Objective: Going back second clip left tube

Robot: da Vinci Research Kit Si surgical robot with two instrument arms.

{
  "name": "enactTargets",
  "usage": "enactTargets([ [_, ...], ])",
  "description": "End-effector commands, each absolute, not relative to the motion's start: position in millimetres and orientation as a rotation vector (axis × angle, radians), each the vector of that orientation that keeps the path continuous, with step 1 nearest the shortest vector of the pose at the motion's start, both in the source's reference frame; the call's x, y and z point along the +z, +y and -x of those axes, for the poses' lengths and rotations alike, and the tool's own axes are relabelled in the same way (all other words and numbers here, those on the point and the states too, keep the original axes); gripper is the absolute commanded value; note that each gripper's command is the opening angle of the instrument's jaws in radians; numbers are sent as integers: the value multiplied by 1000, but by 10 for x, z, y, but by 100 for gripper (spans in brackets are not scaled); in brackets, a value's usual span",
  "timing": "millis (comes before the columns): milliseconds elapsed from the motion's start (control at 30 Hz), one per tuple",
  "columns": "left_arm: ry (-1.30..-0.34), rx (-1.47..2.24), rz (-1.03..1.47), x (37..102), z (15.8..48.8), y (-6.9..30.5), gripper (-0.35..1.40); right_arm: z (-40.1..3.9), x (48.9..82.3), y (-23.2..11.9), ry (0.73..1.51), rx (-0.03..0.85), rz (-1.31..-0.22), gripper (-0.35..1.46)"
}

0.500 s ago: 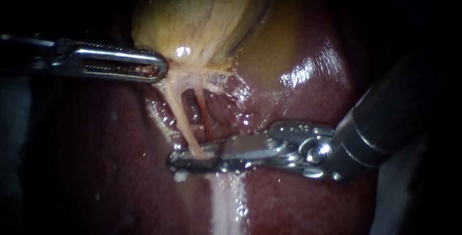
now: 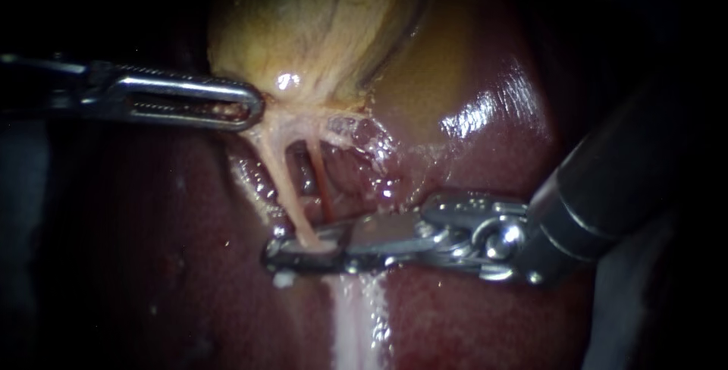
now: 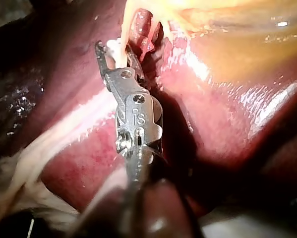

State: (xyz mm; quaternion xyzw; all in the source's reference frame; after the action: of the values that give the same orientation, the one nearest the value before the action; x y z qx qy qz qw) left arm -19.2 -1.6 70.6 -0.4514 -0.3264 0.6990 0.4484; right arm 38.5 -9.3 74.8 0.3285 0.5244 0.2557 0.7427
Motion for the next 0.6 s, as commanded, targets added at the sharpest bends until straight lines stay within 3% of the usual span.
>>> enactTargets([
  [33, -809, 1730, 1117, 706, 192, -16, -35, -385, 747, -92, 1150, 563, -720, 46],
  [600, -809, 1731, 1117, 706, 192, -16, -35, -371, 745, -92, 1156, 544, -714, 49],
])
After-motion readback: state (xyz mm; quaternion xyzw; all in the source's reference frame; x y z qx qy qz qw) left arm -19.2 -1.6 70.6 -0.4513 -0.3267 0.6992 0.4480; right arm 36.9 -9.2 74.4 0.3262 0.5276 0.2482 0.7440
